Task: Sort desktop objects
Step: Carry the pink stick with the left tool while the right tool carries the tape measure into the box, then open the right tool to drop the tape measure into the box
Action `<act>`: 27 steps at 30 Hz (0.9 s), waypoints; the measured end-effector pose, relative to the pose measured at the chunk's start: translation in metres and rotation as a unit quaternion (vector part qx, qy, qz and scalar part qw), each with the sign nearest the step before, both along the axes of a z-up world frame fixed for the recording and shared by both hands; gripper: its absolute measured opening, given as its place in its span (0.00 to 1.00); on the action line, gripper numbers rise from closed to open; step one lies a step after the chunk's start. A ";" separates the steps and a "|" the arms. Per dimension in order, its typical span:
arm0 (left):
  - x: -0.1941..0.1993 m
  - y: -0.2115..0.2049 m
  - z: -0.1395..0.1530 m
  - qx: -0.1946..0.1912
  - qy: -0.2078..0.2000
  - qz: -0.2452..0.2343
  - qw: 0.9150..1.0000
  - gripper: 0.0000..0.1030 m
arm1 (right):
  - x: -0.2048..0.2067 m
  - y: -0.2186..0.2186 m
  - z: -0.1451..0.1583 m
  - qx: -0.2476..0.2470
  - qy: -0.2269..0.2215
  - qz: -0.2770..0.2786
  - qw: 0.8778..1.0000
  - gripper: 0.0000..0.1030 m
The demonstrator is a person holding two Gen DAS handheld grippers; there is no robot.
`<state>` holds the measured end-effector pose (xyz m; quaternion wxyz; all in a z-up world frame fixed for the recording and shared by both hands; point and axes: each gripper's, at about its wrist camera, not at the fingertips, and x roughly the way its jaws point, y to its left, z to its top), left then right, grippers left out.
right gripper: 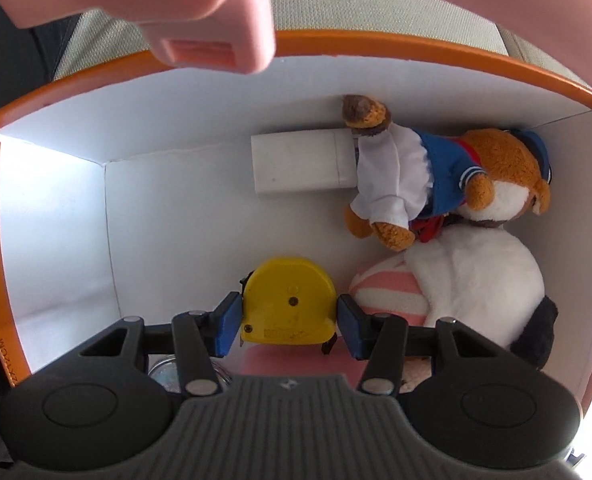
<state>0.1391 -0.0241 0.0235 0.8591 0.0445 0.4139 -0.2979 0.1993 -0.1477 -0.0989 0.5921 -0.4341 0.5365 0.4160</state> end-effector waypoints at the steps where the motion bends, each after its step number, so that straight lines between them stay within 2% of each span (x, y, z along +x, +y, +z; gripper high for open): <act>1: -0.001 0.000 0.001 0.001 -0.001 0.000 1.000 0.06 | -0.001 -0.001 0.001 0.003 -0.003 0.000 1.000 0.52; 4: -0.003 -0.002 0.003 0.006 -0.004 -0.001 1.000 0.06 | -0.004 -0.005 0.009 0.017 -0.011 -0.009 1.000 0.52; 6: -0.007 -0.004 0.007 0.012 -0.013 -0.009 1.000 0.06 | -0.010 -0.012 0.023 0.031 -0.032 -0.014 0.999 0.53; 11: -0.022 -0.016 0.019 0.030 -0.040 -0.058 0.997 0.06 | -0.030 -0.047 0.084 0.096 -0.097 -0.064 0.989 0.53; 15: -0.033 -0.038 0.021 0.062 -0.055 -0.118 0.990 0.06 | -0.055 -0.079 0.127 0.123 -0.136 -0.108 0.977 0.53; 18: -0.043 -0.055 0.021 0.074 -0.060 -0.166 0.981 0.06 | -0.073 -0.100 0.143 0.120 -0.161 -0.127 0.971 0.53; 20: -0.053 -0.069 0.017 0.088 -0.066 -0.210 0.971 0.07 | -0.080 -0.112 0.145 0.115 -0.170 -0.141 0.969 0.53; 24: -0.064 -0.095 0.001 0.121 -0.063 -0.280 0.950 0.07 | -0.091 -0.127 0.137 0.103 -0.175 -0.172 0.964 0.53; 27: -0.065 -0.108 -0.014 0.138 -0.055 -0.308 0.940 0.07 | -0.090 -0.135 0.131 0.104 -0.170 -0.188 0.962 0.53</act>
